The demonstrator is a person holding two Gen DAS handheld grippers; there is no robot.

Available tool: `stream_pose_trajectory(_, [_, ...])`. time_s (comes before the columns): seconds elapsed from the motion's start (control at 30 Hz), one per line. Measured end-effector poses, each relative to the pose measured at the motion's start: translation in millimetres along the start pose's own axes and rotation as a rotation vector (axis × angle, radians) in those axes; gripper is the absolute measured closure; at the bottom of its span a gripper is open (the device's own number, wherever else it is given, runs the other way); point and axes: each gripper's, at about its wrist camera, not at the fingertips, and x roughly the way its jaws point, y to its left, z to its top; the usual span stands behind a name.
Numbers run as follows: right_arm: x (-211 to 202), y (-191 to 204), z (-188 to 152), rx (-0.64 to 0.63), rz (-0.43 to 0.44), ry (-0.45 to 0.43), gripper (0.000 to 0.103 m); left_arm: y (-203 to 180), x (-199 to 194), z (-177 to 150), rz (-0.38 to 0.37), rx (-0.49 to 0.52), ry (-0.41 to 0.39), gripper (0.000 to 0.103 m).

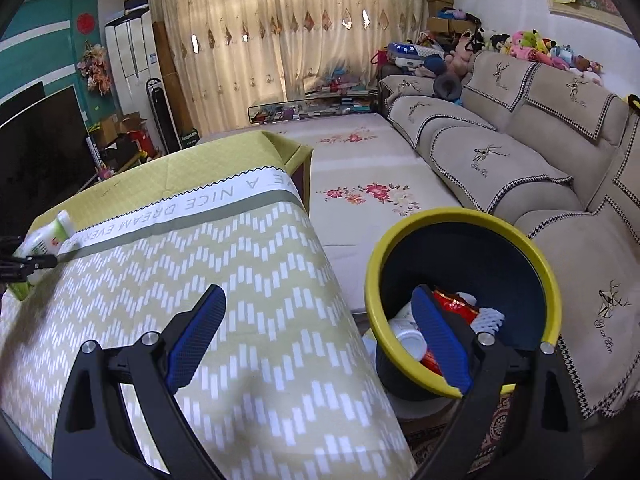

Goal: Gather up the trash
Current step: 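Carry the milk bottle over the bin and open the left gripper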

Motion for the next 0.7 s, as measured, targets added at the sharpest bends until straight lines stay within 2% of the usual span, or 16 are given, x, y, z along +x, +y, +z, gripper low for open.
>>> stream_pose_trajectory(0.2, [-32.2, -33.0, -4.9, 0.033, -0.015, -0.027, 0.014, -73.0, -6.8, 37.1, -0.072, 0.078, -0.037, 0.051])
stream_pose_trajectory(0.3, [-52.0, -55.0, -5.8, 0.048, -0.044, -0.055, 0.014, -121.1, -3.0, 63.0, -0.133, 0.119, -0.043, 0.051])
stream_pose_trajectory(0.53, [-80.5, -105.7, -17.1, 0.094, -0.108, -0.068, 0.014, -254.8, 22.4, 122.6, -0.278, 0.258, -0.052, 0.051])
stream_pose_trajectory(0.7, [-88.9, -138.6, -27.7, 0.148, -0.135, -0.061, 0.014, -341.4, 44.7, 154.7, -0.354, 0.339, -0.036, 0.051])
